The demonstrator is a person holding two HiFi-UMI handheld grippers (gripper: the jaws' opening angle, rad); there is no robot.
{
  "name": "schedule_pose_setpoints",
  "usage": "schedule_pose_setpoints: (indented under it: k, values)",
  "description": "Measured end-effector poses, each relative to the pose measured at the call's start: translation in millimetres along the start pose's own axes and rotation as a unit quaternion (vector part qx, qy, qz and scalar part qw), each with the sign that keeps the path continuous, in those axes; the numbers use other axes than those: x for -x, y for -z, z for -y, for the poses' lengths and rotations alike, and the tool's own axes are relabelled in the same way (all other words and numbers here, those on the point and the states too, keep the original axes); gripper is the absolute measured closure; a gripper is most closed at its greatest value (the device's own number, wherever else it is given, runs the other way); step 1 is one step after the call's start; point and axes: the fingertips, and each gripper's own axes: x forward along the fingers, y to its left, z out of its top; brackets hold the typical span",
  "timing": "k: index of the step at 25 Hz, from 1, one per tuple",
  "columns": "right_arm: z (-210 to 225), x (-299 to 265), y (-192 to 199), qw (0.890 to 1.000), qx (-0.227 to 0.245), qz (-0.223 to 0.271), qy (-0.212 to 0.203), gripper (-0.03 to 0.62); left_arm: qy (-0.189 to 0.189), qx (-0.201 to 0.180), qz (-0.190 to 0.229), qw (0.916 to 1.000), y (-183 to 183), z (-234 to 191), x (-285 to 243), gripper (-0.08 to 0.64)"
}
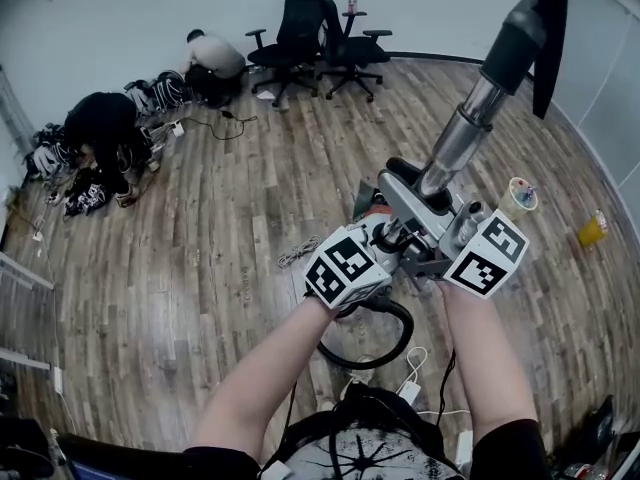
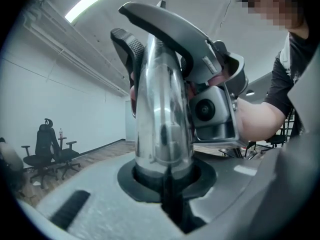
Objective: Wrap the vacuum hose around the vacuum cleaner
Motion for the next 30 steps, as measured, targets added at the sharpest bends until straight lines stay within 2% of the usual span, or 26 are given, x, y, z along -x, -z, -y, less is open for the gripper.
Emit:
schedule_pose_setpoints:
  k: [8,16,20,24,26,30]
  values:
    - [83,-5,-8,1.0,-0.01,0.004,-0.028,0.489,-0.032,-0.014,-0.007,0.9994,-3,-70,-58,0.506]
    - [137,-5,-3,0.999,-0.03,0.011,-0.04,0.488,-0.057,-0.011,-0.019,0.9981,7,-112,-92,0.506]
    - [165,-8,4,0.999,-0.041,0.01,-0.011,0.489,-0.068,-0.006,-0.027,0.9973,18,-131,-105,0.506]
    - [193,-9,18,0.998,-0.044,0.011,0.041,0.496,-0.068,-0.014,-0.04,0.9968,33,-146,-116,0.506]
    - [206,-19,26,0.997,-0.038,0.008,0.064,0.511,-0.07,-0.022,-0.042,0.9964,40,-162,-115,0.506]
    - [227,-58,41,0.997,-0.01,0.003,0.082,0.512,-0.066,-0.038,-0.033,0.9965,47,-207,-104,0.508]
